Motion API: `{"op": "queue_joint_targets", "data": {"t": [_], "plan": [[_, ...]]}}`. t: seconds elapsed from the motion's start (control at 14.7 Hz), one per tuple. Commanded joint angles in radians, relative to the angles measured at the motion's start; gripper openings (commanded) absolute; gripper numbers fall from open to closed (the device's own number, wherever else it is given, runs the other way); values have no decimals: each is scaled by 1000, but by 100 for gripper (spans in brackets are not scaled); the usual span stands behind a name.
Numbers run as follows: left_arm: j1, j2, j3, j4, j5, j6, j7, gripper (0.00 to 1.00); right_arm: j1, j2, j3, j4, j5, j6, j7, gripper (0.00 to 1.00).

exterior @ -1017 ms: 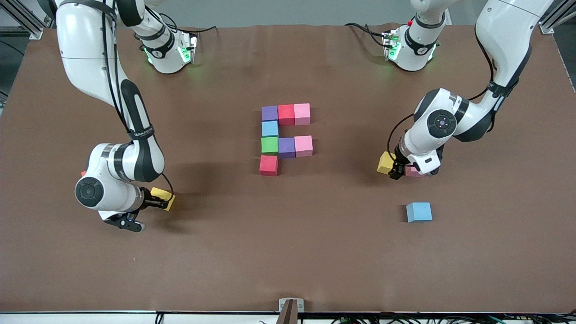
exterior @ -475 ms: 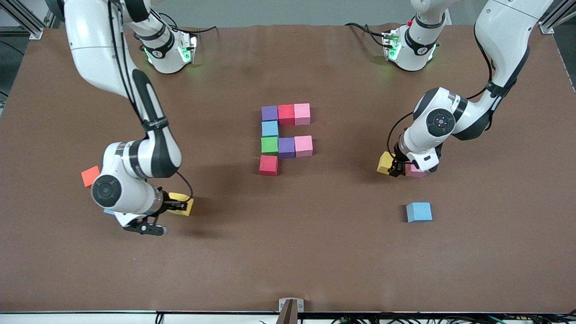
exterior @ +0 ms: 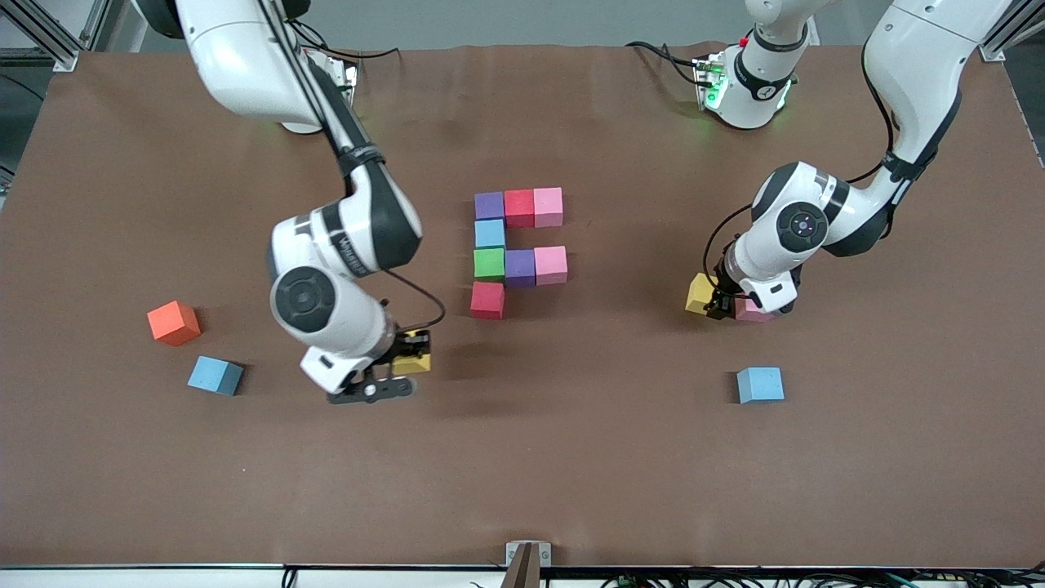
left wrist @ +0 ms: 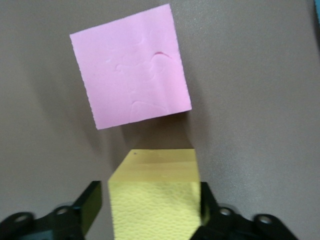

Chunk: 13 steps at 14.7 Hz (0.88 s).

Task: Arrange 11 blocks into digit 3
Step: 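Carry the yellow cube to the column with the right gripper while left carries yellow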

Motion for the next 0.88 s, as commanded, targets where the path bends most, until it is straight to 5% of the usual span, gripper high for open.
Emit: {"op": "queue_joint_targets", "data": {"t": [0.0, 0.2, 0.81], "plan": [[13, 0, -13, 17, 2, 10, 10, 41, 44, 79, -9, 89, 15, -15, 9, 33], [4, 20, -13, 76, 2, 0, 47, 22, 74, 129, -9, 126, 17, -13, 114, 33], [-50, 120, -16, 365, 0, -230, 194, 15, 128, 214, -15, 169, 91, -2, 138, 33]]}}
